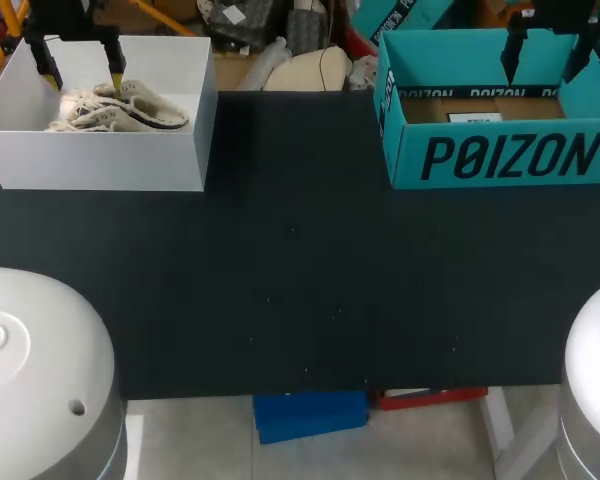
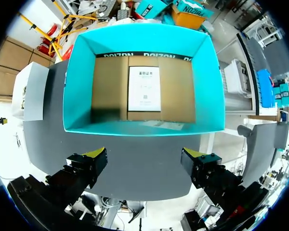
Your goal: Take the shoe out of the shoebox, open the shoe tongue, remove and reinsert the insole, then place the shoe into the shoebox
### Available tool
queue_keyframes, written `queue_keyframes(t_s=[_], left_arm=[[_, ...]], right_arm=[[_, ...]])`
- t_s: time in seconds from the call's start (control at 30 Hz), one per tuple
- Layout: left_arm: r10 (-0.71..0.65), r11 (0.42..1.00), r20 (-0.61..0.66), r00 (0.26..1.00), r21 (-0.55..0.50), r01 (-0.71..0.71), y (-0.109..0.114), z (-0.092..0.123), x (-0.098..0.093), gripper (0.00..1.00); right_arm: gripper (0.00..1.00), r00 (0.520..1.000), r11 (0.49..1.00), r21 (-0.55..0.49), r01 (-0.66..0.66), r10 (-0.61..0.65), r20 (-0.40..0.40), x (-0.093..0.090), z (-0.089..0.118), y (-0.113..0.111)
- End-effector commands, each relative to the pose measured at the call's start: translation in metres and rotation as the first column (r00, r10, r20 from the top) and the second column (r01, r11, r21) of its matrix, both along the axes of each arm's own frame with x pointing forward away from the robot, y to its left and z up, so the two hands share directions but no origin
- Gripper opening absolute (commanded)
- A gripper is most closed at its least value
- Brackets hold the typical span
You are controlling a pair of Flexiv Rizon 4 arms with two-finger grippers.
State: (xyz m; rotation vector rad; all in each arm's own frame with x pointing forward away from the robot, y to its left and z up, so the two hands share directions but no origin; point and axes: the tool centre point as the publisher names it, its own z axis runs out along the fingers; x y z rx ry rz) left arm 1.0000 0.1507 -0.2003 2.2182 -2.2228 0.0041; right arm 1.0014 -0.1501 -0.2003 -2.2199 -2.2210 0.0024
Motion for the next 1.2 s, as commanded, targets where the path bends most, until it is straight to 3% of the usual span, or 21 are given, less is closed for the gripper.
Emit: queue_keyframes(t_s=[0.03,0.1,0.17,0.23,0.77,0.8,0.83,0.9,0.93,0.97,1.1,1.13,1.2], left_arm=[[-0.114,0.993,0.033,0.993,0.016,0.113,0.000,0.000,0.001,1.00],[-0.376,0.925,0.007,0.927,0.062,0.375,0.001,-0.002,0.004,1.00],[-0.516,0.852,0.014,0.857,0.114,0.511,0.001,-0.004,0.007,1.00],[-0.464,0.859,0.041,0.885,0.264,0.439,-0.003,-0.006,0.025,1.00],[-0.464,0.859,0.041,0.885,0.264,0.439,-0.003,-0.006,0.025,1.00],[-0.558,0.814,0.094,0.824,0.257,0.521,-0.007,-0.005,0.025,1.00],[-0.575,0.804,0.102,0.812,0.251,0.539,-0.007,-0.004,0.026,1.00],[-0.691,0.717,0.143,0.708,0.259,0.647,-0.010,-0.002,0.028,1.00],[-0.700,0.714,0.164,0.696,0.212,0.668,-0.010,-0.001,0.028,1.00],[-0.742,0.670,0.150,0.654,0.220,0.710,-0.011,-0.001,0.030,1.00],[-0.943,0.306,-0.039,0.331,0.294,0.906,-0.023,-0.012,0.022,1.00],[-0.960,0.252,-0.049,0.277,0.286,0.924,-0.024,-0.013,0.020,1.00],[-0.955,0.235,-0.097,0.281,0.330,0.914,-0.023,-0.012,0.021,1.00]], right_arm=[[1.00,1.000,1.000,0.000,0.000,0.000,0.000,0.000,0.000,0.000],[1.00,1.000,1.000,0.000,0.000,0.000,0.000,0.000,0.000,0.000],[1.00,1.000,1.000,0.000,0.000,0.000,0.000,0.000,0.000,0.000],[1.00,1.000,1.000,0.000,0.000,0.000,0.000,0.000,0.000,0.000],[1.00,1.000,1.000,0.000,0.000,0.000,0.000,0.000,0.000,0.000],[1.00,1.000,1.000,0.000,0.000,0.000,0.000,0.000,0.000,0.000],[1.00,1.000,1.000,0.000,0.000,0.000,0.000,0.000,0.000,0.000],[1.00,1.000,1.000,0.000,0.000,0.000,0.000,0.000,0.000,0.000],[1.00,1.000,1.000,0.000,0.000,0.000,0.000,0.000,0.000,0.000],[1.00,1.000,1.000,0.000,0.000,0.000,0.000,0.000,0.000,0.000],[1.00,1.000,1.000,0.000,0.000,0.000,0.000,0.000,0.000,0.000],[1.00,1.000,1.000,0.000,0.000,0.000,0.000,0.000,0.000,0.000],[1.00,1.000,1.000,0.000,0.000,0.000,0.000,0.000,0.000,0.000]])
